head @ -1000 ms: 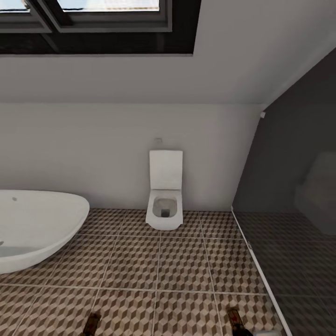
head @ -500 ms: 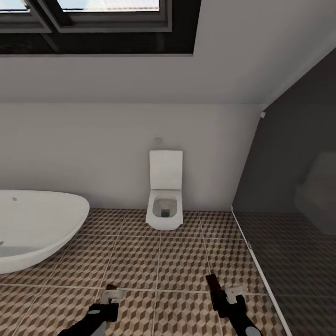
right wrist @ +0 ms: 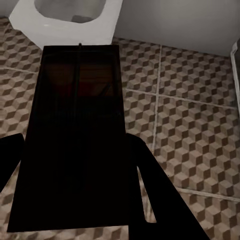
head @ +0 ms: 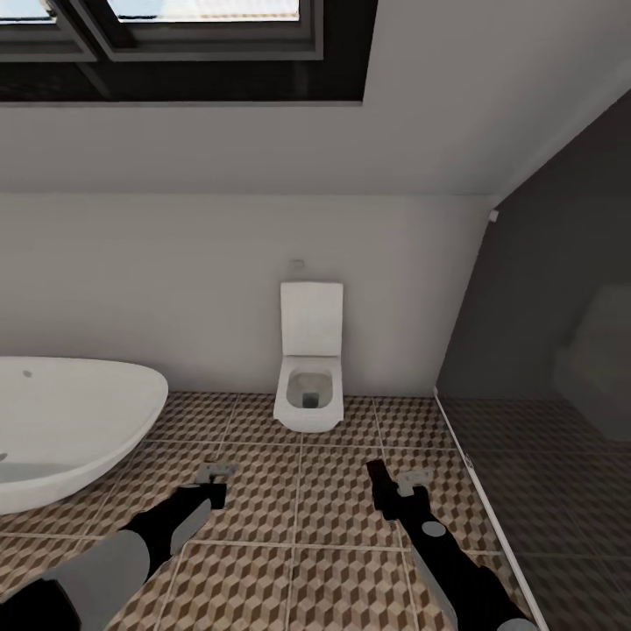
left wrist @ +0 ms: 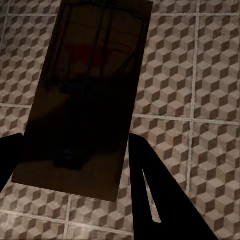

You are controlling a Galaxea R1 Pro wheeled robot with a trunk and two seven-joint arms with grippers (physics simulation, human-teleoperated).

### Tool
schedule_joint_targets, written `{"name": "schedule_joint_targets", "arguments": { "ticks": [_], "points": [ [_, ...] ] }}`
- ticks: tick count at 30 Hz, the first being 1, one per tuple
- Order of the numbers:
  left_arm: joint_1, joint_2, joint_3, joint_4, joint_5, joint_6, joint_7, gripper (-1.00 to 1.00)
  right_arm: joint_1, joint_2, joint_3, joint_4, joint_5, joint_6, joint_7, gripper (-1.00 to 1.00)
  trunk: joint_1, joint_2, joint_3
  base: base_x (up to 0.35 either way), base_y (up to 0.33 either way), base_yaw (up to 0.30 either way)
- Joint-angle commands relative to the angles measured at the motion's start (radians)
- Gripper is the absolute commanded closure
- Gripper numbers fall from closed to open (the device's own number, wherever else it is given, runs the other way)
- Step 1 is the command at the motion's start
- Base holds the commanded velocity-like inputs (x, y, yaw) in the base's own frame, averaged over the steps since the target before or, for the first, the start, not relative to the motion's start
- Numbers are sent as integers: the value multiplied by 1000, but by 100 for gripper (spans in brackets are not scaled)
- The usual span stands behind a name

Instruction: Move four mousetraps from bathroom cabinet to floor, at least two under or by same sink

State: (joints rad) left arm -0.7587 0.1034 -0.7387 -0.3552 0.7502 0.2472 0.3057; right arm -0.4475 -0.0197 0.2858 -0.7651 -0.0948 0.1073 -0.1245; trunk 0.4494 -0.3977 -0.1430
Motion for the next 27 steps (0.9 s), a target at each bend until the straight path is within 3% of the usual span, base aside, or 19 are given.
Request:
{"name": "schedule_joint_targets", "arguments": {
  "ticks": [1, 5, 8, 20, 27],
  "points": [
    [-2, -4, -9, 30, 4, -37, -9, 100, -3, 3, 8, -1, -12, 7, -21, 100, 1, -2, -2, 0, 0, 0],
    [-3, -21, -10, 122, 3, -148, -110, 100, -6, 10, 7, -1, -12, 8, -56, 100, 1, -2, -2, 0, 0, 0],
    [-4, -22, -10, 142, 3, -172, -139, 100, -6, 11, 7, -1, -12, 7, -67, 100, 1, -2, -2, 0, 0, 0],
    [-4, -12, -11, 153, 3, -257, -155, 100, -7, 11, 7, -5, -13, 8, -72, 100, 1, -2, -2, 0, 0, 0],
    [-4, -13, -12, 151, 3, -268, -155, 100, -7, 8, 6, -13, -13, 6, -72, 100, 1, -2, -2, 0, 0, 0]
  ]
}}
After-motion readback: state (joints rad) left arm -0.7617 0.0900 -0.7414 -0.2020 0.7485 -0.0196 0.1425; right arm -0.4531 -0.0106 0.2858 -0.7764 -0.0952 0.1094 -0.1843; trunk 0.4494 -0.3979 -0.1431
